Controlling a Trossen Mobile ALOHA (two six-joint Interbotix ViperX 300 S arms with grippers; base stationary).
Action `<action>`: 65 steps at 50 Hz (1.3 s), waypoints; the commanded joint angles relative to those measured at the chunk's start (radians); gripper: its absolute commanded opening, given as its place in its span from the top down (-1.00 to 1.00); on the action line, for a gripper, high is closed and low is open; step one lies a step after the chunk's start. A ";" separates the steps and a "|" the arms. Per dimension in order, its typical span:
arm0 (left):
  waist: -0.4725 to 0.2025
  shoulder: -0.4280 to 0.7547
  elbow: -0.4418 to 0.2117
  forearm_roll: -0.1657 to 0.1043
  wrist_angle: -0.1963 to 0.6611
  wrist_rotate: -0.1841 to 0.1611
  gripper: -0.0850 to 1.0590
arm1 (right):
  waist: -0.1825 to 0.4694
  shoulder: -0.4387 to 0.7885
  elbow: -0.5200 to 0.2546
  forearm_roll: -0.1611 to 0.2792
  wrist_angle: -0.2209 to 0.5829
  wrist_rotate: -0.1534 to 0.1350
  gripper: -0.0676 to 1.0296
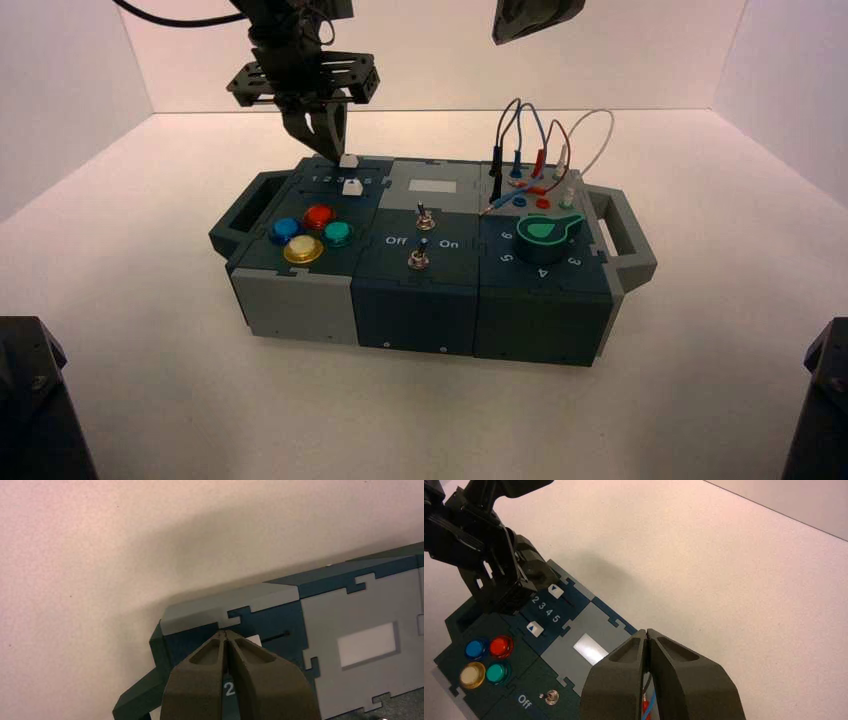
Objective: Move the top slider to position 5.
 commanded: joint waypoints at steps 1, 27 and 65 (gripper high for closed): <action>-0.014 -0.015 -0.029 -0.002 0.003 -0.003 0.91 | 0.002 -0.018 -0.029 0.002 -0.011 0.002 0.92; -0.035 0.006 -0.041 -0.002 0.005 -0.003 0.91 | 0.002 -0.021 -0.031 -0.002 -0.011 0.002 0.92; -0.078 0.014 -0.055 -0.014 0.012 -0.003 0.91 | 0.000 -0.028 -0.031 -0.002 -0.011 0.002 0.92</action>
